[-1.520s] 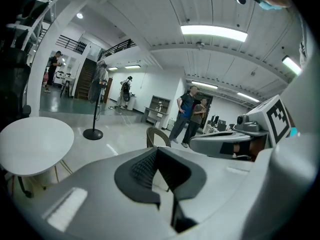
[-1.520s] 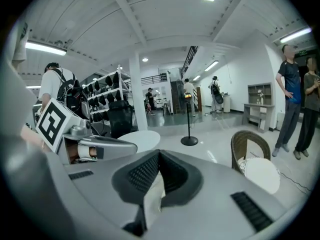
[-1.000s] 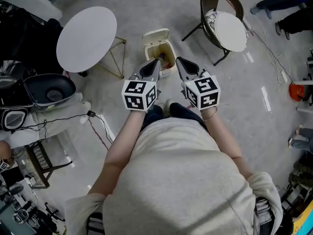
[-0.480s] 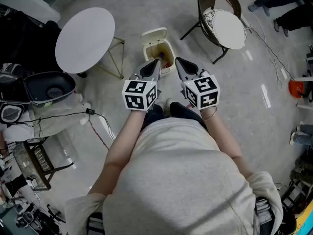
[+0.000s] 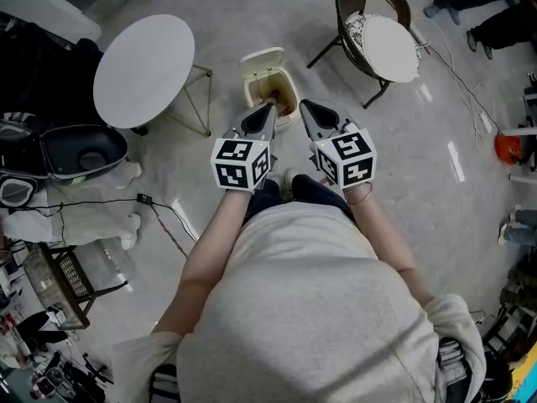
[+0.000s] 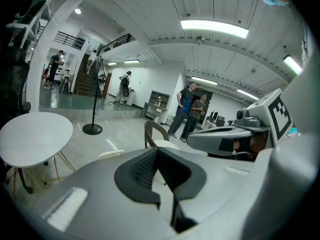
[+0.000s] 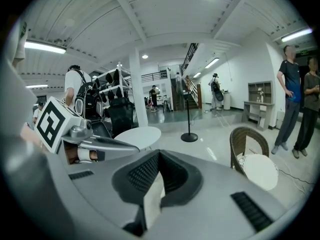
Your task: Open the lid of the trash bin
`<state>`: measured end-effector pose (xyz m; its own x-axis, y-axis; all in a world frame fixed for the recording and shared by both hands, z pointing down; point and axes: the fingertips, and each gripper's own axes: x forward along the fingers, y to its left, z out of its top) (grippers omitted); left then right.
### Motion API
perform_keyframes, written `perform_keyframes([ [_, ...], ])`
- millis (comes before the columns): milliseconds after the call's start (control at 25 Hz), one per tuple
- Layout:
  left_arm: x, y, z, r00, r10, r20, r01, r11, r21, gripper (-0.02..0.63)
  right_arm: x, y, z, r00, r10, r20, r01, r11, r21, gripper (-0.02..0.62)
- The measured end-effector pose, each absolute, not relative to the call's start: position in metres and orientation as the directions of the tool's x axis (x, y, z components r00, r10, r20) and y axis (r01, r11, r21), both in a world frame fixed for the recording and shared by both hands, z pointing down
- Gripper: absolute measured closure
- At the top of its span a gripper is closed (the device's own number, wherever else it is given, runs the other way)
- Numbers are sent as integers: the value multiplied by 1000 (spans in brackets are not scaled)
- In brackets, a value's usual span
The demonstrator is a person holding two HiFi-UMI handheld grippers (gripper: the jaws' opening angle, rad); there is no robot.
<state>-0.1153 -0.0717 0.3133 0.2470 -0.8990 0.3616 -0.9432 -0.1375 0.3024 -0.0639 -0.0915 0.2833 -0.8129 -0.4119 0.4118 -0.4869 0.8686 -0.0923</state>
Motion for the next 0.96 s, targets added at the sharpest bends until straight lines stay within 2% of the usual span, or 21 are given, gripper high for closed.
perform_keyframes([
  [960, -105, -71, 325, 273, -880, 389, -938, -153, 312, 603, -58, -91, 297, -804, -404, 435, -493, 863, -109, 589],
])
